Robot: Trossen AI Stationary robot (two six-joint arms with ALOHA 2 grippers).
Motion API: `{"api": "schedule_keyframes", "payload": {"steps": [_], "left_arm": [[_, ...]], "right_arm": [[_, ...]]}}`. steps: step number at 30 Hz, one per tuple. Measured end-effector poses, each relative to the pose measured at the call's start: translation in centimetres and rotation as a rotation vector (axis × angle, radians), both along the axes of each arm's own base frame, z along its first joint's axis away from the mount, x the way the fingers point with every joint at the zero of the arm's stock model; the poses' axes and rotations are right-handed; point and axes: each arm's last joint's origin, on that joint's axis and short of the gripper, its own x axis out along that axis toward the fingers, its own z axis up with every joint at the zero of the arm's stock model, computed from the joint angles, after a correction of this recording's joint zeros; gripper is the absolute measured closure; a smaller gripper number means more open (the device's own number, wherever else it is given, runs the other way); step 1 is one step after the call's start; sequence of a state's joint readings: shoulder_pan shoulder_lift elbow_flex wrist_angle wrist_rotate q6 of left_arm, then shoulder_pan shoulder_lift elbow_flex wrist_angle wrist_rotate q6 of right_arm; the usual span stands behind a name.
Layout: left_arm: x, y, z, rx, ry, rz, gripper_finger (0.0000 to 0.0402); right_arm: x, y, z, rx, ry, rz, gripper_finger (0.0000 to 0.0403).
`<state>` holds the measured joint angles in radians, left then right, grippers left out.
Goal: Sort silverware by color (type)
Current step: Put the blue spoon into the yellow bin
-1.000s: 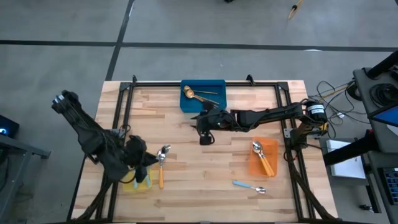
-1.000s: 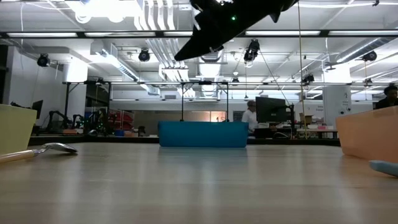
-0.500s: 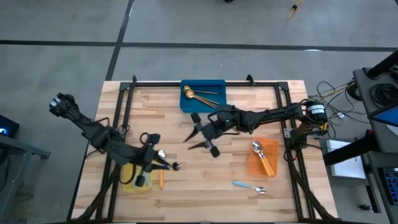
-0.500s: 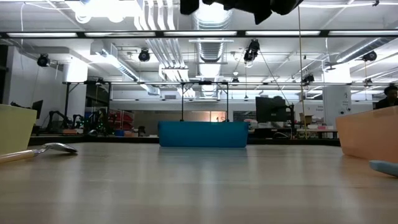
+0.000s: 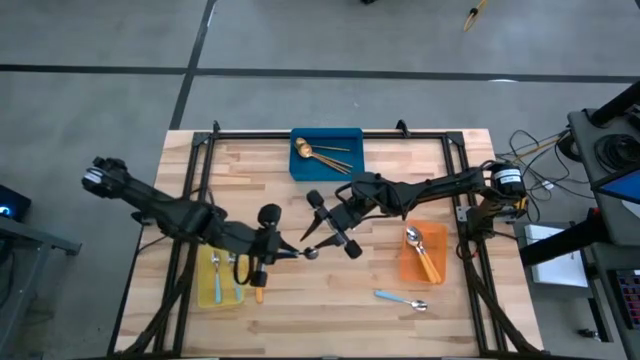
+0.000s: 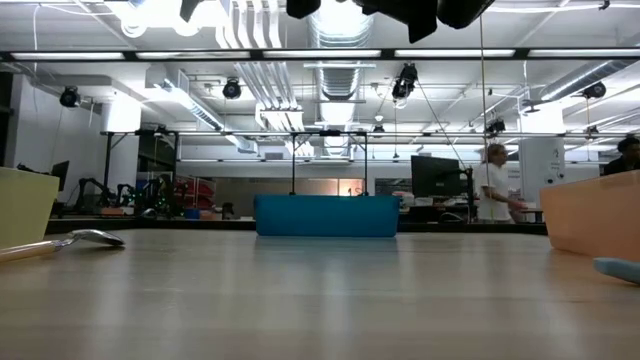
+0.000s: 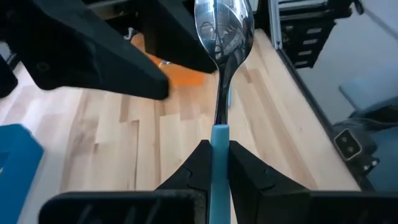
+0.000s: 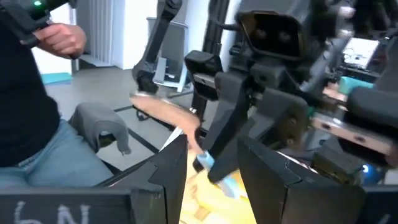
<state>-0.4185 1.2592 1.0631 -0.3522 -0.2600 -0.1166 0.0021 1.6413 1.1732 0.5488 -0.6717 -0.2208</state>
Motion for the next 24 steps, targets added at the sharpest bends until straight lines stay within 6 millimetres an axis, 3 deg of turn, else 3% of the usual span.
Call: {"api": "schedule_keyframes", "payload": {"steps": [9, 24], "left_arm": [[1.2, 0.2, -0.1, -0.046, -0.031, -0.093, 0.0386], [2.1, 1.4, 0.0, -0.043, -0.068, -0.068, 0.0386]], "right_arm": [[-0.2, 0.4, -0.4, -0.03, 0.015, 0.091, 0.0271], [-0.1, 1.7, 0.3, -0.09, -0.068, 0.101, 0.0271]]}}
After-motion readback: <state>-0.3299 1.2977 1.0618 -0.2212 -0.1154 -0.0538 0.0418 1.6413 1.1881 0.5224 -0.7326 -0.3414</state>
